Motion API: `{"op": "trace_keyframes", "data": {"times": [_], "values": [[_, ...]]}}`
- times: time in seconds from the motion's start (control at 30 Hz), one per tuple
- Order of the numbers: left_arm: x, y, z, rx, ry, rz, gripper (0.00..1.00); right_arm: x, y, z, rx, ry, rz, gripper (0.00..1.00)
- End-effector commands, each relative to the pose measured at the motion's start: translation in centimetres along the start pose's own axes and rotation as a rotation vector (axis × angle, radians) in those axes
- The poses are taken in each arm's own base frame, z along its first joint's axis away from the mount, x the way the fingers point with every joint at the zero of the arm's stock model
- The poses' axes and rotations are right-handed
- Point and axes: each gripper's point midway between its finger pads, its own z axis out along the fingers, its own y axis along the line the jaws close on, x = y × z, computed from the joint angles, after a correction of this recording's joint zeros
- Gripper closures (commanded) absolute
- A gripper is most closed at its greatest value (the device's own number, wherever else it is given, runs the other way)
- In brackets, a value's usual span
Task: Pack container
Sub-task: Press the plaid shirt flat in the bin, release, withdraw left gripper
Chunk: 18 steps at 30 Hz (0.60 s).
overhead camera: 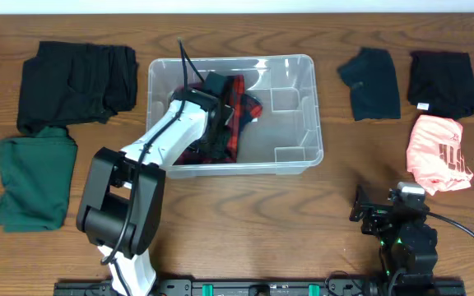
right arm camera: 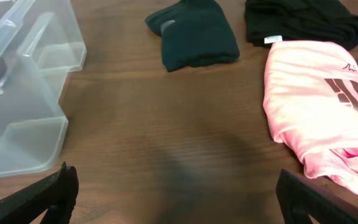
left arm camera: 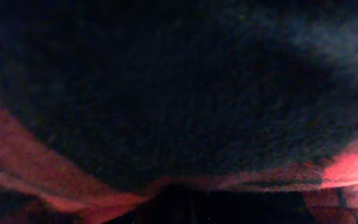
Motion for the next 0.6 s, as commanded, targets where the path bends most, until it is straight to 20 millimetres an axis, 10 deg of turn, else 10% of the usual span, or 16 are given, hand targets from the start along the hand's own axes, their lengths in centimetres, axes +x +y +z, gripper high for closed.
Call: {"op": "trace_keyframes", "data": {"times": [0.0,0.37,0.57], "values": [[-0.9,0.5,-2.4,-0.006,-0.074,-0.032,0.94,0.1,0.1,0.0,-0.003,0.003,0.01,0.01],[-5.2,0.2,-17.1,0.027,-0.6,0.027,0.95,0.1,0.1,0.0,-0.003,0.003,0.01,0.01],[-6.9,1.7,-15.6,-0.053,-0.604,0.008,0.94,0.1,0.1,0.0,-0.003,0.003,0.01,0.01]]}}
